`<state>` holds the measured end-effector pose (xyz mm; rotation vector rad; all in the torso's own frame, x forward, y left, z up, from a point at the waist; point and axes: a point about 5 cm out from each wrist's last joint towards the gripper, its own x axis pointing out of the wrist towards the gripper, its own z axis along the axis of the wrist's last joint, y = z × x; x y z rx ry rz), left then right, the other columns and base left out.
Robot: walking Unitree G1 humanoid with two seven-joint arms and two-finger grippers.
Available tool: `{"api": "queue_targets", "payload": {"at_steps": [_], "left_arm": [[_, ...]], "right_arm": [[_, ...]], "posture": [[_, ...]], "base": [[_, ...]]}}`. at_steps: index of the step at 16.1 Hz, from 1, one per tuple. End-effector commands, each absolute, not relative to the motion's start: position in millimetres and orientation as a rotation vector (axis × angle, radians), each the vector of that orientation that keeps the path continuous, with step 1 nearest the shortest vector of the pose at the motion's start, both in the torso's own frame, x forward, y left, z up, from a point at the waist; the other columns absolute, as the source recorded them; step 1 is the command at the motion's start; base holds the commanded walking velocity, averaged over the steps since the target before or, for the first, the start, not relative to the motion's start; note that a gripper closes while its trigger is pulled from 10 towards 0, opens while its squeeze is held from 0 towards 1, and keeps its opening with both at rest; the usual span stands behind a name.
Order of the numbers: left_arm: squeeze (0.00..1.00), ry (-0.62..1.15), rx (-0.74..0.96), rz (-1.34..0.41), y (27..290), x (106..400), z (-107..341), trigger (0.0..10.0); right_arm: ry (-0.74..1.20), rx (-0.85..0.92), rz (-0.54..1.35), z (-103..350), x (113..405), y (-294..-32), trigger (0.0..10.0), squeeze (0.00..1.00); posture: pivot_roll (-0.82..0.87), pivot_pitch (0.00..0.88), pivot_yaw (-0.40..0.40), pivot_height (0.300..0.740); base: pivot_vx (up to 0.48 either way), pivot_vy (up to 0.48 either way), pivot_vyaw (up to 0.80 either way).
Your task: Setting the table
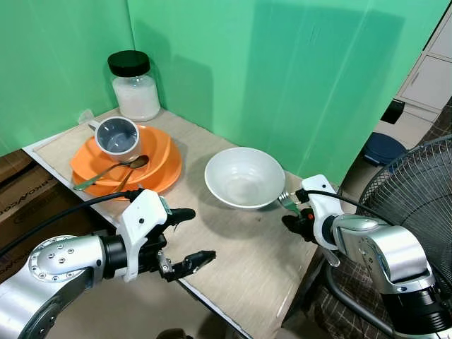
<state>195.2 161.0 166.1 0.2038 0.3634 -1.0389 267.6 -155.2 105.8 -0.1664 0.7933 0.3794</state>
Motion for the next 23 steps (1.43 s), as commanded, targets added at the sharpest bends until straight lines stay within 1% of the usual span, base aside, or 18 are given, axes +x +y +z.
{"api": "queue_targets", "payload": {"at_steps": [1,7,16,20,23], "left_arm": [[0.37,0.371,0.208,-1.055,159.8,195.4,166.7,10.0],[0.37,0.373,0.219,-1.053,160.9,198.5,166.5,10.0],[0.37,0.381,0.224,-1.048,162.4,197.5,166.0,10.0],[0.38,0.379,0.228,-1.041,163.5,198.3,166.9,10.0],[0.37,0.378,0.228,-1.04,163.7,199.0,167.6,10.0]], "right_arm": [[0.814,-0.16,0.348,101.6,266.0,-161.6,0.0,0.0],[0.831,-0.17,0.338,95.3,262.3,-165.1,0.0,0.0],[0.83,-0.176,0.354,91.8,260.5,-161.5,0.0,0.0],[0.803,-0.166,0.34,96.5,263.2,-162.4,0.0,0.0],[0.743,-0.156,0.295,113.3,269.7,-169.5,0.0,0.0]], "posture": [[0.11,0.0,-0.006,0.74],[0.11,0.0,0.001,0.74],[0.11,0.0,-0.002,0.74],[0.11,0.0,0.0,0.74],[0.11,0.0,0.006,0.74]], "base": [[0.0,0.0,0.0],[0.0,0.0,0.0],[0.0,0.0,0.0],[0.0,0.0,0.0],[0.0,0.0,0.0]]}}
